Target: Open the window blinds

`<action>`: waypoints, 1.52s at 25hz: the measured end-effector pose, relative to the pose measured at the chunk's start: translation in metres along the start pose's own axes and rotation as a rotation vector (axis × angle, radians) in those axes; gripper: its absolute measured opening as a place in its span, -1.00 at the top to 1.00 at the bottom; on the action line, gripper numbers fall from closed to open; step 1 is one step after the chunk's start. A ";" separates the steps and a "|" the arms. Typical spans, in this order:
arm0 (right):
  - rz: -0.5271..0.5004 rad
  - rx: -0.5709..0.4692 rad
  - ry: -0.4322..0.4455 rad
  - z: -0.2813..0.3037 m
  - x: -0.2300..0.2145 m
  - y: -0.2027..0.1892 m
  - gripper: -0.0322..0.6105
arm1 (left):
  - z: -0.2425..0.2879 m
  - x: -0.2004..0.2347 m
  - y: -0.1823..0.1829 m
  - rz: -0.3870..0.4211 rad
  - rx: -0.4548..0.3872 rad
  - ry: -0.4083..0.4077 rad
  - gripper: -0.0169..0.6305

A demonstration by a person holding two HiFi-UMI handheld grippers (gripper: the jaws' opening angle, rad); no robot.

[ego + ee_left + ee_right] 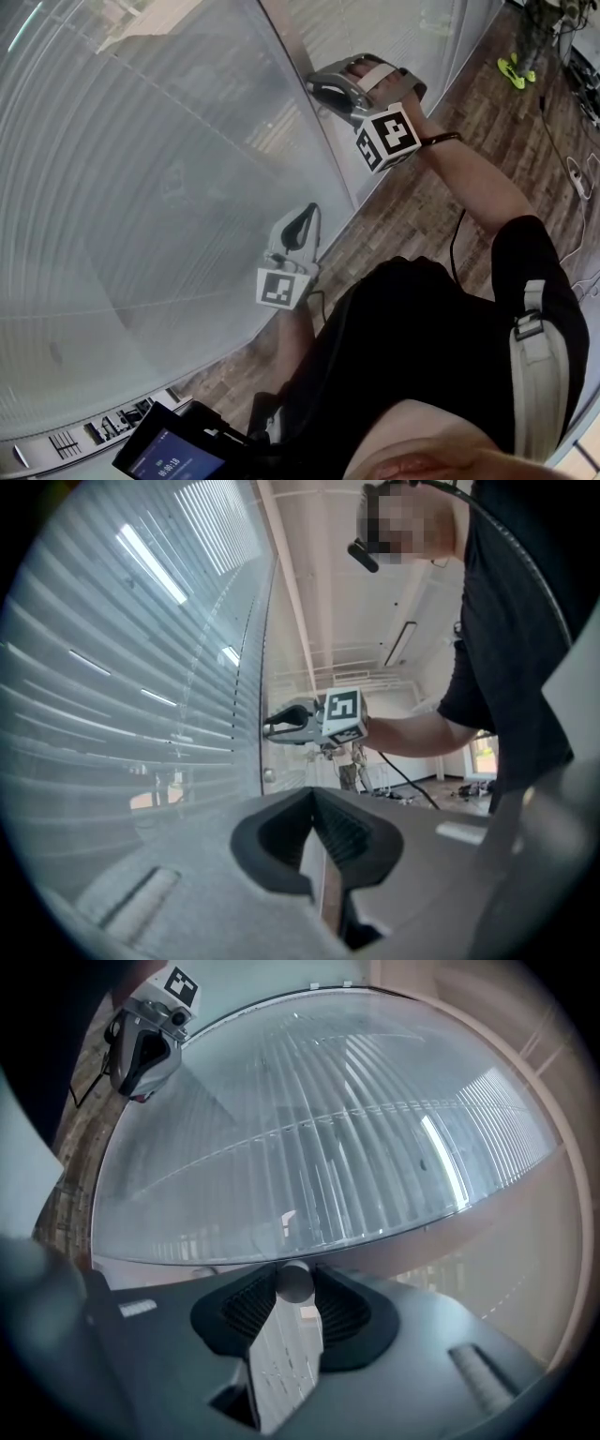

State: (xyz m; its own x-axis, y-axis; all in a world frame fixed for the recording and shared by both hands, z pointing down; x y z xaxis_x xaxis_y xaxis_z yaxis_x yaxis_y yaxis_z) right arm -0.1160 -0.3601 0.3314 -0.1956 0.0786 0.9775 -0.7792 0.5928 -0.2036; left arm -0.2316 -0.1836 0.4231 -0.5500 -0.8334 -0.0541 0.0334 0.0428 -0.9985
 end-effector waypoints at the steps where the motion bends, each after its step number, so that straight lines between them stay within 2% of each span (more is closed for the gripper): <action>1: 0.006 0.001 0.000 0.000 0.000 0.000 0.49 | 0.000 0.000 0.000 -0.001 0.001 0.001 0.94; 5: 0.074 0.013 -0.006 0.000 -0.004 -0.001 0.50 | 0.001 0.002 0.000 0.007 -0.005 -0.008 0.94; 9: 0.251 0.025 -0.006 -0.004 -0.010 0.000 0.49 | 0.004 -0.003 -0.002 -0.001 -0.008 -0.022 0.94; 13: 0.383 0.050 -0.002 -0.007 -0.009 -0.002 0.49 | 0.001 -0.004 -0.003 0.000 -0.011 -0.037 0.94; 22: 0.780 0.102 -0.039 -0.005 -0.016 -0.008 0.50 | 0.002 -0.003 -0.003 -0.004 0.004 -0.093 0.94; 28: 1.135 0.116 -0.031 -0.005 -0.017 -0.022 0.50 | 0.008 -0.005 0.000 -0.001 0.019 -0.132 0.94; 33: 1.341 0.135 -0.037 -0.010 -0.006 -0.027 0.50 | 0.006 -0.010 -0.012 -0.015 0.010 -0.155 0.94; 38: 1.523 0.141 -0.023 -0.009 -0.009 -0.031 0.51 | 0.014 -0.012 -0.009 -0.013 0.005 -0.185 0.94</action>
State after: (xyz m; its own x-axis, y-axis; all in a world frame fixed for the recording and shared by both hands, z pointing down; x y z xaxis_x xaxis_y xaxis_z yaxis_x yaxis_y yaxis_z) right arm -0.0850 -0.3720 0.3291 -0.8451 0.5103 -0.1595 0.1161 -0.1161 -0.9864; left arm -0.2139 -0.1816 0.4327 -0.3880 -0.9209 -0.0389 0.0316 0.0289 -0.9991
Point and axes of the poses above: the fingertips, and each gripper's own axes: z forward along the fingers, x to its left, y out of its top, the point moved 6 cm from there along -z, backward along the fingers, and after that the axes turned 15 degrees about -y, right-handed, at the moved point
